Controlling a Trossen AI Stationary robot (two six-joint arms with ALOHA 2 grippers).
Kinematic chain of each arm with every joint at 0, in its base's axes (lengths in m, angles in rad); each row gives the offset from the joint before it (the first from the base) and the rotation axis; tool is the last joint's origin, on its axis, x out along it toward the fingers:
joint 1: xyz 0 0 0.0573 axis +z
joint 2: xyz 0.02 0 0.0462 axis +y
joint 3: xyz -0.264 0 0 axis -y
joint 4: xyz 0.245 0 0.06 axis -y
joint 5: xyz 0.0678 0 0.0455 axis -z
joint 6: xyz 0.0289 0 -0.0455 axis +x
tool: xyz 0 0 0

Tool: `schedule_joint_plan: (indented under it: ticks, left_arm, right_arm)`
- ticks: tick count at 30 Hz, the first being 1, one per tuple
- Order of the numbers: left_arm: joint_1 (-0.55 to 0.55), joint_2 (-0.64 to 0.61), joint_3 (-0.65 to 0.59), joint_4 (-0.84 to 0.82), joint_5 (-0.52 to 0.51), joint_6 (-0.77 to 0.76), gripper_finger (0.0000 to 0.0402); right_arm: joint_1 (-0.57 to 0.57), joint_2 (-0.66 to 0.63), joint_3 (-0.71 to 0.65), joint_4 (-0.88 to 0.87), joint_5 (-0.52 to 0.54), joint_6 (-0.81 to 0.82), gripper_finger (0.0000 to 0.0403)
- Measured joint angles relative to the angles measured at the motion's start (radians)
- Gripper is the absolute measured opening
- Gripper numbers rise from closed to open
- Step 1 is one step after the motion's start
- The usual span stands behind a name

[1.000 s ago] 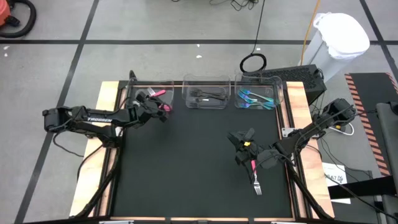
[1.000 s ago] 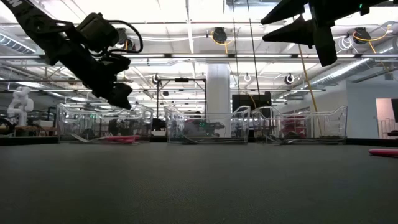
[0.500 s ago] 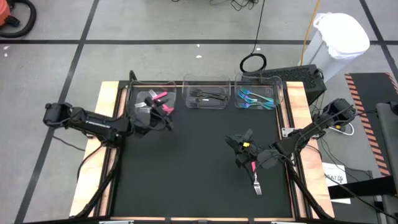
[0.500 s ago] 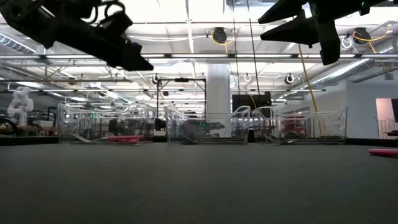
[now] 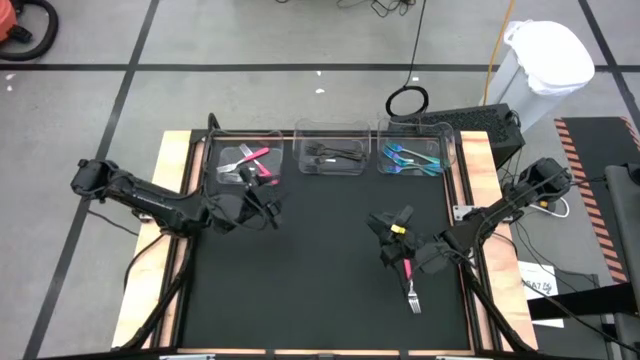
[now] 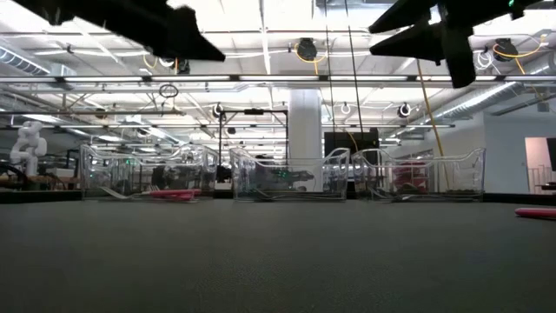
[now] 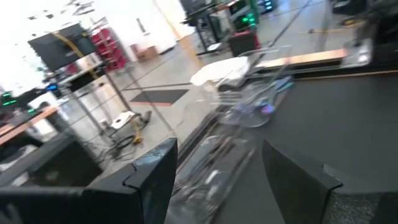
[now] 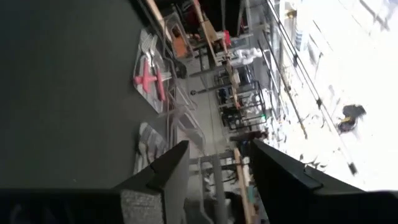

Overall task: Sort silverware by color (type)
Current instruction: Put the pink fork into the transparent bin

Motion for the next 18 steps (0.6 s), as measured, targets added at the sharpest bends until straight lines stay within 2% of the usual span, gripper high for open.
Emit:
schedule_joint_plan:
  ticks: [4,7,9,11,15,18]
  left_arm:
    - [-0.055,0.000,0.040,-0.035,0.000,-0.004,0.0237]
    - [-0.082,0.000,0.058,-0.036,0.000,-0.004,0.0237]
    - [-0.096,0.000,0.070,-0.036,0.000,-0.004,0.0237]
    - [-0.107,0.005,0.083,-0.034,0.000,-0.007,0.0237]
    - [-0.122,0.034,0.106,-0.035,0.000,-0.021,0.0237]
    - [-0.122,0.063,0.114,-0.033,0.000,-0.023,0.0237]
  right_arm:
    - [0.048,0.000,0.000,-0.011,0.003,0.115,0.0167]
    - [0.069,0.000,0.000,-0.007,-0.052,0.207,0.0167]
    - [0.077,0.000,0.000,-0.023,-0.080,0.330,0.0167]
    - [0.093,-0.001,0.000,-0.117,-0.109,0.537,0.0167]
    - [0.144,0.001,0.000,-0.459,-0.313,0.963,0.0167]
    - [0.161,0.001,0.000,-0.572,-0.471,1.082,0.0167]
